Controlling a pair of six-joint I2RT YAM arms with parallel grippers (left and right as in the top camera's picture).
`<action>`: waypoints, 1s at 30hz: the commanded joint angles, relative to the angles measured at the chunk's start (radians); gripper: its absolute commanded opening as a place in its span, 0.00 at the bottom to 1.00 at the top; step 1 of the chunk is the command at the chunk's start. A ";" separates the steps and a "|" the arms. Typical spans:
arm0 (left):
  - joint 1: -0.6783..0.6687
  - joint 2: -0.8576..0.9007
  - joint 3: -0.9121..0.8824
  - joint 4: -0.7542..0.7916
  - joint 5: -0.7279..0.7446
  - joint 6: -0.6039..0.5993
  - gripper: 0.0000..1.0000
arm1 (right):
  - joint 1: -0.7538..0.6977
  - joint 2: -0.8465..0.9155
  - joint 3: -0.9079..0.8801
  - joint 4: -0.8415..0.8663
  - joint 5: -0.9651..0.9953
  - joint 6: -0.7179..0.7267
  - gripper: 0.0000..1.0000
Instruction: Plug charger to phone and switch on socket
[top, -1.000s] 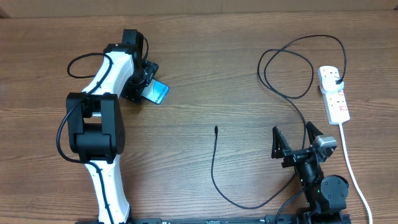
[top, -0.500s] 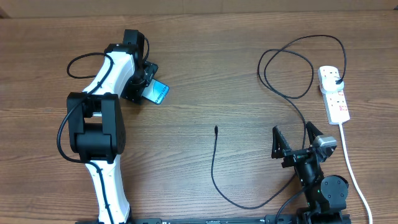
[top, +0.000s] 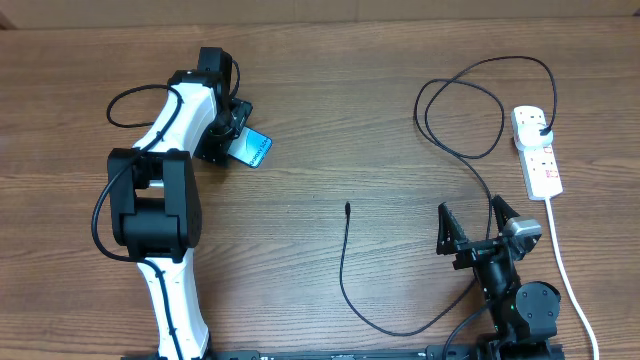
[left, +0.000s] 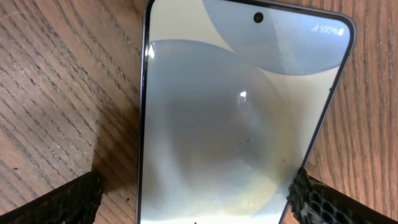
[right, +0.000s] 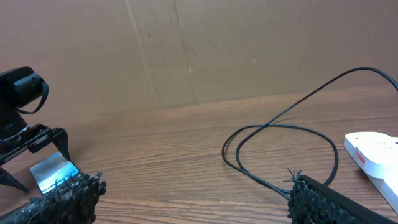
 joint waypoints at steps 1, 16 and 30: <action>0.011 0.080 -0.003 0.017 0.000 -0.019 1.00 | 0.006 -0.010 -0.010 0.004 0.009 -0.004 1.00; 0.011 0.080 0.056 -0.053 0.000 0.006 1.00 | 0.006 -0.010 -0.010 0.004 0.009 -0.004 1.00; 0.011 0.080 0.235 -0.244 -0.072 0.006 1.00 | 0.006 -0.010 -0.010 0.004 0.009 -0.004 1.00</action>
